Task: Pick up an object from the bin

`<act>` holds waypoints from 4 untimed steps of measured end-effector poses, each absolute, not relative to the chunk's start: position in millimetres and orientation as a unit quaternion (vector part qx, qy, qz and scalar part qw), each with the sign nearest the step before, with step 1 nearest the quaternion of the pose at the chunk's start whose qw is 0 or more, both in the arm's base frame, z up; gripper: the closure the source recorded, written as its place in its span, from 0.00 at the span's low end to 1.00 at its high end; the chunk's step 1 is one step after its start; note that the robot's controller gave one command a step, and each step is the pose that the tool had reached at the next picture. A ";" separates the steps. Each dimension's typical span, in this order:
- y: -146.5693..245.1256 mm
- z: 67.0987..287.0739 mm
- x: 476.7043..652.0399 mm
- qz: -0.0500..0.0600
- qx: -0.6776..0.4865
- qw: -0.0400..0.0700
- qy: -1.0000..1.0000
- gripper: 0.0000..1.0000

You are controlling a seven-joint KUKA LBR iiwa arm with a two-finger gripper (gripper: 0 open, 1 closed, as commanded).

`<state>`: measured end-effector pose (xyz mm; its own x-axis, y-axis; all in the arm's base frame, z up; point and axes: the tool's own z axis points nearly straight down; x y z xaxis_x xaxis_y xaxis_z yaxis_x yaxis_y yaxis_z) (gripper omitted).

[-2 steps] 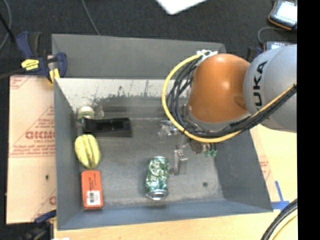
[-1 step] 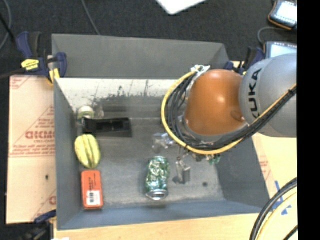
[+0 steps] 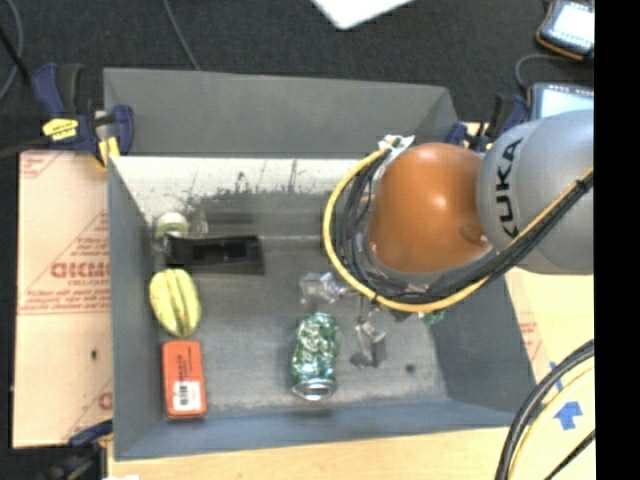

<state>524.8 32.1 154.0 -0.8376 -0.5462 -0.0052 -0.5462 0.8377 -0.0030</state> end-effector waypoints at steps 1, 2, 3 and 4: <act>41.9 90.7 533.4 -0.002 -0.402 0.007 0.916 0.00; 53.2 71.3 537.7 -0.002 -0.408 0.006 0.913 1.00; 53.4 71.1 537.8 -0.001 -0.408 0.006 0.913 1.00; 53.1 72.6 537.3 -0.001 -0.407 0.005 0.913 1.00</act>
Offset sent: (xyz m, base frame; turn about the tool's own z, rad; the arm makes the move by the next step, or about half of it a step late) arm 0.0116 0.0221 -0.0840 -0.2602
